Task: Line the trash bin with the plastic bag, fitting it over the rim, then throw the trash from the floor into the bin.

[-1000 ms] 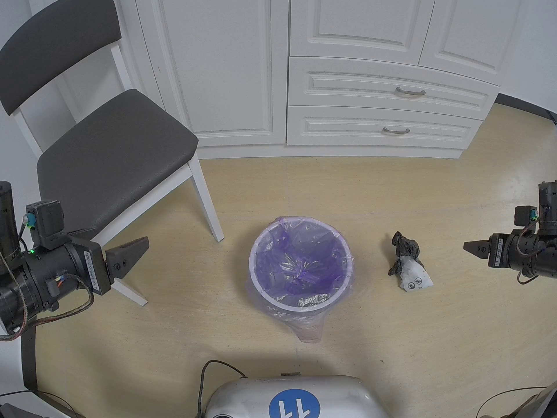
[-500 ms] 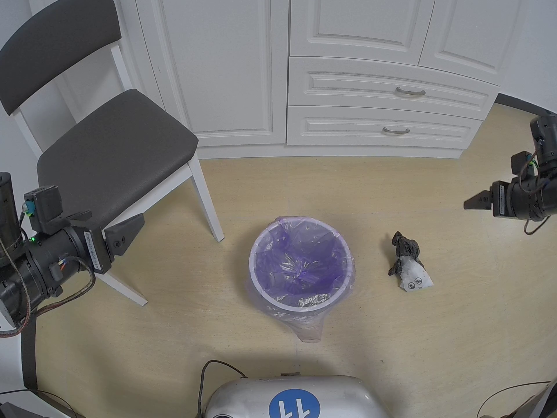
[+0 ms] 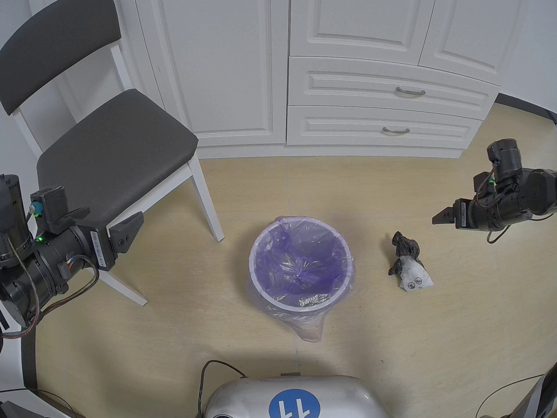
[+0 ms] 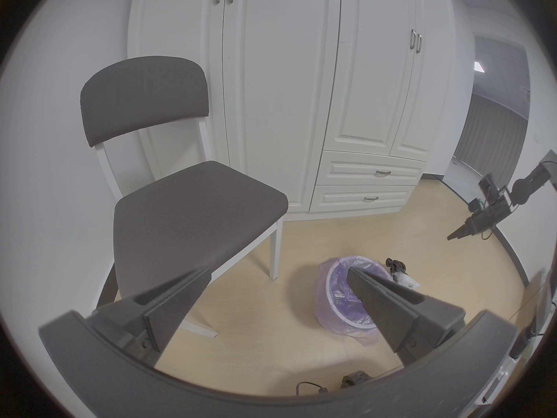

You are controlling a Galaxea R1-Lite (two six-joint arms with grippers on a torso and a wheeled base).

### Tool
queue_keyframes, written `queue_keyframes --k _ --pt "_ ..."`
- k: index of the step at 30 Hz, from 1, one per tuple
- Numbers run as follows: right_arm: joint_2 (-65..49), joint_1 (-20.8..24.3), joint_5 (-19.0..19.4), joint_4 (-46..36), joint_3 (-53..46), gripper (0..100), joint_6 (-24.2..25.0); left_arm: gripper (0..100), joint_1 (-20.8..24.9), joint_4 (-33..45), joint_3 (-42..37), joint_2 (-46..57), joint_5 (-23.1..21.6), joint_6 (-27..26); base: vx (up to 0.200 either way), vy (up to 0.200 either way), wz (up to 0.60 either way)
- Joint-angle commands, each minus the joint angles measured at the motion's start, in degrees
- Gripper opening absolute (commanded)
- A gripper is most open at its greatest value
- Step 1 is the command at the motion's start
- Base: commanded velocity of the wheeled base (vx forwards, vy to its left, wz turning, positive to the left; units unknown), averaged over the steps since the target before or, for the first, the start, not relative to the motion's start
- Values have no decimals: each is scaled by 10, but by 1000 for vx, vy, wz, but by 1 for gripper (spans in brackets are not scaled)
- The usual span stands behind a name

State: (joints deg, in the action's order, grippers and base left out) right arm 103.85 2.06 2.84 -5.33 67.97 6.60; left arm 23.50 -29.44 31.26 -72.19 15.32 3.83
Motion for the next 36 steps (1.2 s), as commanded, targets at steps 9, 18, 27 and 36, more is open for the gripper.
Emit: queue_keyframes --k 9,18,27,36 --pt "242 -30 1 36 99 100 4 100 -11 -6 -1 5 1 -1 0 0 0" --pt "358 -46 2 59 162 100 9 100 -10 -43 -14 6 -1 -2 0 0 0" --pt "499 -50 3 189 263 100 66 100 -10 -60 -17 -4 -1 -2 0 0 0" --pt "608 -45 -6 190 440 100 122 100 -7 -60 -16 -8 -1 -1 0 0 0"
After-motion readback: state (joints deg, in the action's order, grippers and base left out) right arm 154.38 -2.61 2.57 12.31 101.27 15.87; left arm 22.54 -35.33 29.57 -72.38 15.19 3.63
